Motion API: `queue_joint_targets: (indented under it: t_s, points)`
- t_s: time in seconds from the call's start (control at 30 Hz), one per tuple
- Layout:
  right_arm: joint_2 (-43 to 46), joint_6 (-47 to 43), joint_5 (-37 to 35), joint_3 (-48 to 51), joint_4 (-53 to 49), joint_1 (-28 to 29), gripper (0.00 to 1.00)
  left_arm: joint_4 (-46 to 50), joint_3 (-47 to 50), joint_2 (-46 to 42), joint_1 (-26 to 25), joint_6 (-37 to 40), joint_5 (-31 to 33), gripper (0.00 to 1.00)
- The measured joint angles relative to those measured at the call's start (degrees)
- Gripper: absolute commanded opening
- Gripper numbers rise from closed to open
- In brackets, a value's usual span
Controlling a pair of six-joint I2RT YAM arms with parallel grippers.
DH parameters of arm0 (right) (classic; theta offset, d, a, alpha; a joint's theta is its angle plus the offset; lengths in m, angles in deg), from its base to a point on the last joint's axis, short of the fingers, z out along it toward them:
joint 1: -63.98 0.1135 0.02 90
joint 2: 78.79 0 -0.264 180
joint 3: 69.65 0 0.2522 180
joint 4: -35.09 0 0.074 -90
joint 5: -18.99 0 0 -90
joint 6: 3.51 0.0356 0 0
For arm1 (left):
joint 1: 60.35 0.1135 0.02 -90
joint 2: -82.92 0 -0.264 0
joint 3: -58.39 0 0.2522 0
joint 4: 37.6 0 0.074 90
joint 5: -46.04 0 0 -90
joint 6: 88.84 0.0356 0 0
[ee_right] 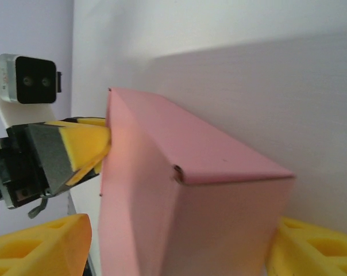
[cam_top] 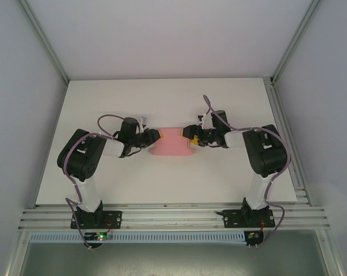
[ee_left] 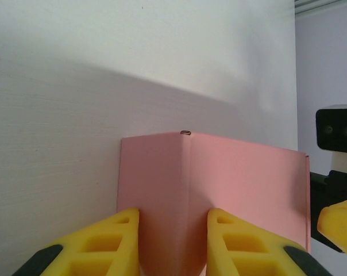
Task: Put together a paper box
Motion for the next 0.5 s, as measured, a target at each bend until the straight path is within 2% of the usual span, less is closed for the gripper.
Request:
queue_joint_targets:
  t_s: [0.3, 0.4, 0.5]
  points:
    - [-0.68, 5.66, 0.5, -0.09, 4.31, 0.66, 0.64, -1.01, 0.0, 0.26, 0.15, 0.17, 0.24, 0.12]
    - [-0.68, 6.78, 0.5, -0.09, 4.76, 0.66, 0.55, -0.22, 0.0, -0.57, 0.15, 1.2, 1.25, 0.15]
    - [-0.66, 7.52, 0.76, -0.09, 5.14, 0.7, 0.44, 2.38, -0.02, -2.19, 0.13, 2.75, 2.54, 0.22]
